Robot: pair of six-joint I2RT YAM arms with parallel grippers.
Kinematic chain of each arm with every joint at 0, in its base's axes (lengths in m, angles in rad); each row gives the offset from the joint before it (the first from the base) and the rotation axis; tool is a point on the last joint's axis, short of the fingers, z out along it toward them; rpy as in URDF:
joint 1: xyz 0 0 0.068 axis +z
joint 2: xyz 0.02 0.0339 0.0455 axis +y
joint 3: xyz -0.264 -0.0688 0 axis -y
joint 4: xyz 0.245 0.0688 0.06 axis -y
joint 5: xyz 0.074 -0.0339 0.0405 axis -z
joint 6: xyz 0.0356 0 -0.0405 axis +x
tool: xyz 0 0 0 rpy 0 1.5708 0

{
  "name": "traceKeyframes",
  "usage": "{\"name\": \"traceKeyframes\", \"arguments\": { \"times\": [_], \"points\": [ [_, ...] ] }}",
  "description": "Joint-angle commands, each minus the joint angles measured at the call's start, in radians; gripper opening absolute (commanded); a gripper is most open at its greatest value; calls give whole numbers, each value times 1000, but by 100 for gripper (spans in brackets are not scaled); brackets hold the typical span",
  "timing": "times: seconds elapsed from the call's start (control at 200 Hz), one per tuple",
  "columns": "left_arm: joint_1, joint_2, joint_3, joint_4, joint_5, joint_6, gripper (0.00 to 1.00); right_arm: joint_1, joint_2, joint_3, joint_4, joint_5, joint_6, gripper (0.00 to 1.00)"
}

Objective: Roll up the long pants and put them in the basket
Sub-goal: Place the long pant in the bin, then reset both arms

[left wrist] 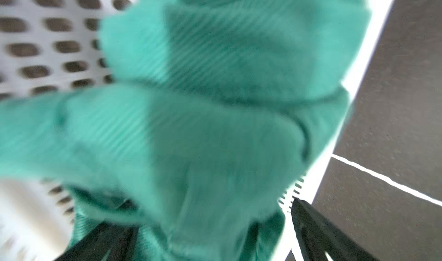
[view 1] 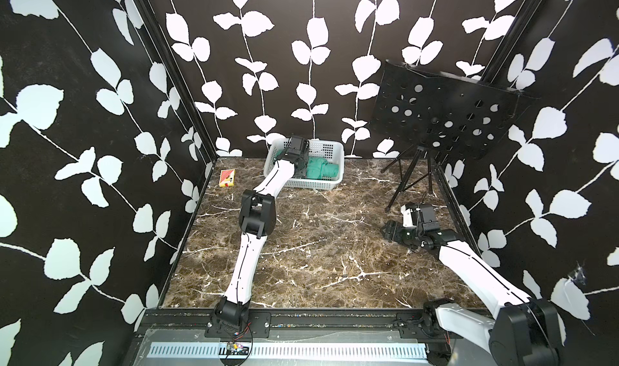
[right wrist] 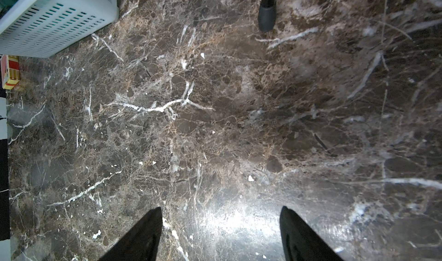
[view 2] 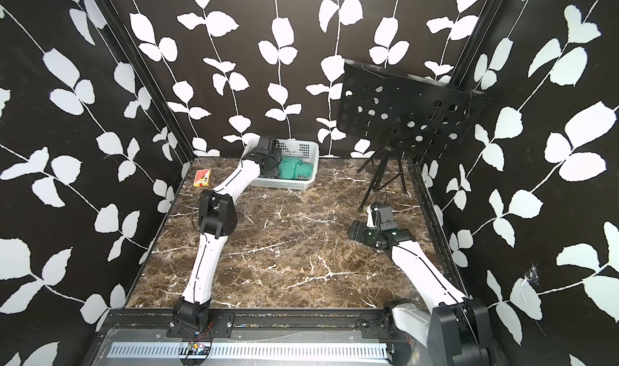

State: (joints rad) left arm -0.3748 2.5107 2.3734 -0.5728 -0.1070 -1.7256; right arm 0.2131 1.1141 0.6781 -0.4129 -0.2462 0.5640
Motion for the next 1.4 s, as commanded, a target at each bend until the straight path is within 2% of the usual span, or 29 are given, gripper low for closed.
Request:
{"name": "traceKeyframes", "arguments": {
  "times": [0.0,0.145,0.185,0.285,0.395,0.44,0.485,0.595,0.665,0.72,0.775,0.85,0.93,0.97,1.025,1.1,1.21,1.26,1.32,1.355,1.395],
  "points": [
    [-26,-187,-17,-131,-68,31,99,-8,-23,0,-5,14,-13,80],
    [-45,-349,-136,-214,-179,69,99,-9,-42,8,-15,21,-16,80],
    [-54,-404,-180,-229,-218,108,99,-9,-51,12,-18,28,-18,80],
    [-84,-569,-335,-232,-402,252,99,-11,-82,28,-18,69,-38,81],
    [-85,-770,-633,-102,-561,521,99,-22,-147,39,5,200,-91,83],
    [-82,-865,-779,2,-606,674,99,-29,-179,24,49,265,-126,84],
    [-78,-957,-945,163,-626,878,99,-32,-211,-11,111,347,-163,84],
    [-74,-1161,-1273,397,-675,1277,99,-34,-226,-173,450,492,-301,84],
    [-34,-1231,-1431,435,-617,1478,99,-36,-165,-252,646,578,-363,84],
    [28,-1268,-1520,399,-554,1512,99,-43,-88,-261,717,611,-422,88],
    [107,-1302,-1626,444,-505,1532,99,-66,-4,-253,775,604,-464,89],
    [189,-1343,-1777,599,-465,1563,99,-94,108,-279,934,555,-505,89],
    [230,-1371,-1886,798,-430,1606,99,-123,220,-304,1110,495,-531,89],
    [233,-1372,-1934,923,-418,1640,98,-129,240,-280,1093,462,-565,87],
    [238,-1349,-1963,1016,-393,1674,99,-136,271,-282,1163,414,-607,87],
    [239,-1302,-1966,1042,-380,1716,99,-174,332,-289,1219,347,-587,86],
    [253,-1214,-2035,1279,-326,1740,98,-194,420,-315,1348,282,-588,84],
    [257,-1171,-2019,1323,-306,1755,99,-198,413,-304,1308,284,-580,84],
    [258,-1104,-1993,1380,-266,1802,99,-207,413,-282,1271,326,-551,89],
    [261,-1059,-1974,1381,-237,1813,99,-205,419,-284,1284,331,-552,99],
    [260,-1004,-1968,1419,-204,1825,99,-201,408,-281,1255,337,-556,99]
  ]
}}
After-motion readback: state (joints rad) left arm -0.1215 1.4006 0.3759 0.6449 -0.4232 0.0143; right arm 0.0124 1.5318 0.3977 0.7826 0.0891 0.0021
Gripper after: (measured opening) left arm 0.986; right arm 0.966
